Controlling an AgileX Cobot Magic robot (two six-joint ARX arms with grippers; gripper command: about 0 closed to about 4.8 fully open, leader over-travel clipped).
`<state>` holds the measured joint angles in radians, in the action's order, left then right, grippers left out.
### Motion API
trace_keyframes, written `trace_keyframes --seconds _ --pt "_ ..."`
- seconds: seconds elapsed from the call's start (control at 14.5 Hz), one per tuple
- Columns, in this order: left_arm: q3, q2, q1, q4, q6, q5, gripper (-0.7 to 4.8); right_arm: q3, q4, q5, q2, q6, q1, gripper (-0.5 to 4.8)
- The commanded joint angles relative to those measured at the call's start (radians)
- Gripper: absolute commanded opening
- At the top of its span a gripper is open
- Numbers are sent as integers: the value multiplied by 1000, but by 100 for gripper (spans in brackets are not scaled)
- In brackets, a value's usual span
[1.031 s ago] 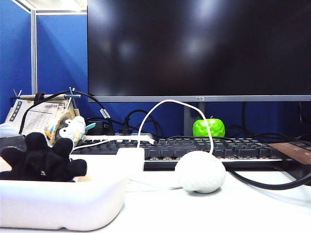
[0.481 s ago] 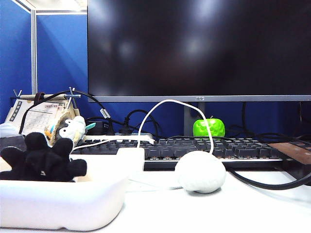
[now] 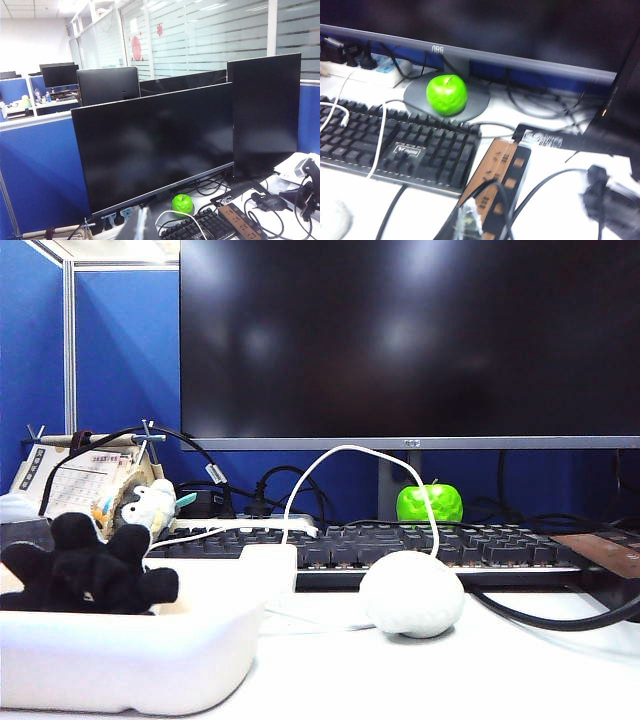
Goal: Identity fluffy octopus among items on the table, put them into the paper lunch box.
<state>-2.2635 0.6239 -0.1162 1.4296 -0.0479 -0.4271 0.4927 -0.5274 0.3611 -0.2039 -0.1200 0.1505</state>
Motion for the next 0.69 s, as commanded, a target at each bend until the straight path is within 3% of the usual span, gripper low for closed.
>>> trace_keyframes --seconds 0.07,0.69 --pt "-1 1 2 3 3 -3 -4 6 4 8 9 12 0 -6" --pt "11 1 2 1 3 -6 -4 6 1 8 9 12 0 -6"
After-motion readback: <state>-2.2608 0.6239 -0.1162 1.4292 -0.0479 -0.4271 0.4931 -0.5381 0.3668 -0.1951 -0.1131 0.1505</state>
